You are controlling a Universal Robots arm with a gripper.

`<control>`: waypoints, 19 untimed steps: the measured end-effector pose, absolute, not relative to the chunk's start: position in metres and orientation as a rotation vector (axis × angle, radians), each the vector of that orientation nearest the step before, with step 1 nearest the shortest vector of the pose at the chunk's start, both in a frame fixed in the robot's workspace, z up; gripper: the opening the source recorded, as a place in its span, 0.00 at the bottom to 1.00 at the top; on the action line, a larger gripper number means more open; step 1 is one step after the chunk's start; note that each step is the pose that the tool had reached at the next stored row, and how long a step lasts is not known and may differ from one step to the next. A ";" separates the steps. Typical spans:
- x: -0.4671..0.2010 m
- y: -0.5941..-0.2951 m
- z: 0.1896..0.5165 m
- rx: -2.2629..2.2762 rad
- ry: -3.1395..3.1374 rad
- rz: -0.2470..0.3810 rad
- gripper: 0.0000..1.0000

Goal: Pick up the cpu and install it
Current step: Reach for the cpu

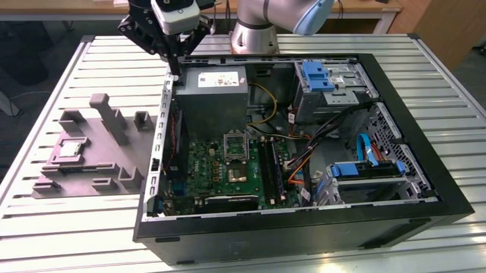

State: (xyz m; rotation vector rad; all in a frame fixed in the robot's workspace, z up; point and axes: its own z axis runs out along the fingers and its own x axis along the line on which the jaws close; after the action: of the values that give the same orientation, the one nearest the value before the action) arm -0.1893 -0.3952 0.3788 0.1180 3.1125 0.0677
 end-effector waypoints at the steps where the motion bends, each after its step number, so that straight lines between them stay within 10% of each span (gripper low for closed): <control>1: -0.190 -0.395 0.379 0.118 3.113 0.068 0.11; 19: -0.194 -0.395 0.378 0.118 3.113 0.068 0.11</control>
State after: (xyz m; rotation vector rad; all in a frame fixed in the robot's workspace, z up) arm -0.1943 -0.3952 0.3783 0.1180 3.1125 0.0678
